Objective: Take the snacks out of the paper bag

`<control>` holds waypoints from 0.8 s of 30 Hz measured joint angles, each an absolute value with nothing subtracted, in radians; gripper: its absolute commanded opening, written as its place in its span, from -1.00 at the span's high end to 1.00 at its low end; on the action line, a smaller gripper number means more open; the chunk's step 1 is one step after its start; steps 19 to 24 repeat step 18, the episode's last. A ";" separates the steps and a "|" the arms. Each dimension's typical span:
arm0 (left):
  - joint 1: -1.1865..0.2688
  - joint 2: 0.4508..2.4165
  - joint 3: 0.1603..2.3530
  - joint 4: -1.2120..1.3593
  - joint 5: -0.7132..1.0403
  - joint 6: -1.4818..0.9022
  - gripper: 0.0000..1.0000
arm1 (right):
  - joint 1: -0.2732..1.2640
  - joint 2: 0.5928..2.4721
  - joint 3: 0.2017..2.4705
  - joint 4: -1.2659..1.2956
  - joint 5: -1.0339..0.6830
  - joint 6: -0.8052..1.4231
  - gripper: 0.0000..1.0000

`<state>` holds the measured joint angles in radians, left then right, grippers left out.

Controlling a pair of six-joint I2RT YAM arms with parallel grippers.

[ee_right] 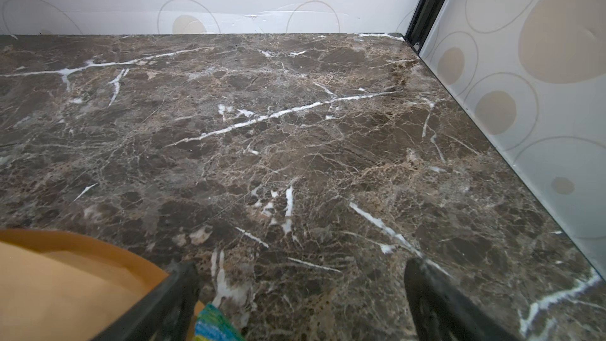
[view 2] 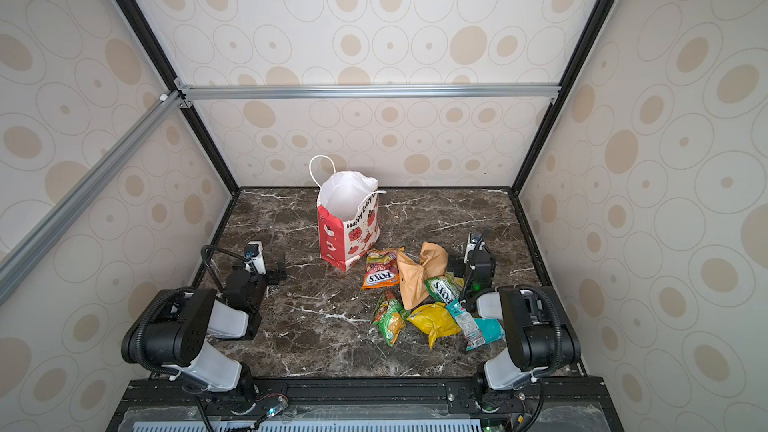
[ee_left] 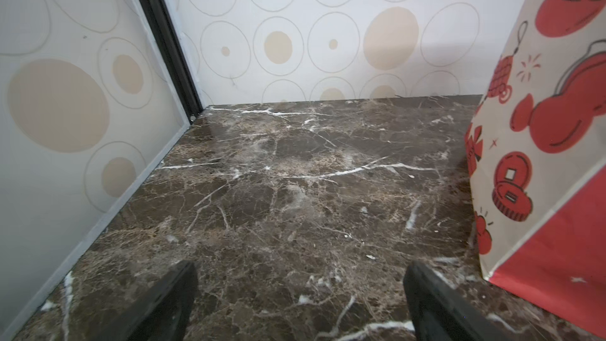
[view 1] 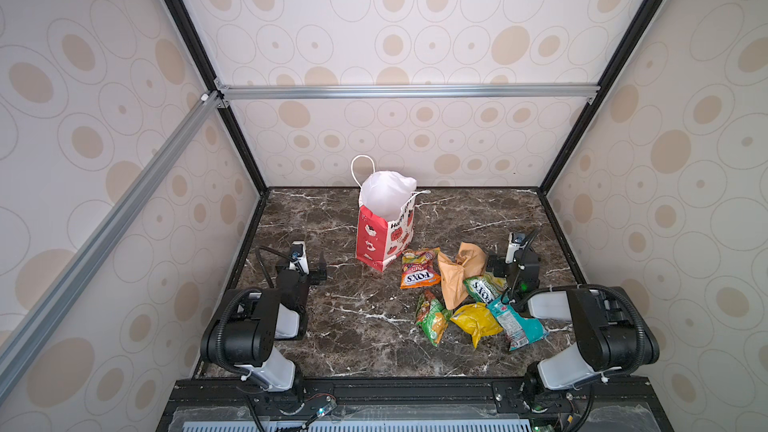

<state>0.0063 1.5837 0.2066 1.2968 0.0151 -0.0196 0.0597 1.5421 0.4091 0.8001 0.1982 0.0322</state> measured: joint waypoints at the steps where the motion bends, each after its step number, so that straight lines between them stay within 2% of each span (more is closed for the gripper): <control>1: 0.006 1.584 0.207 1.297 0.013 -0.020 -0.96 | 0.060 1.542 0.409 0.800 0.198 0.032 -0.99; 24: -0.001 1.584 0.223 1.301 -0.007 -0.020 -0.97 | 0.060 1.542 0.409 0.800 0.198 0.032 -0.99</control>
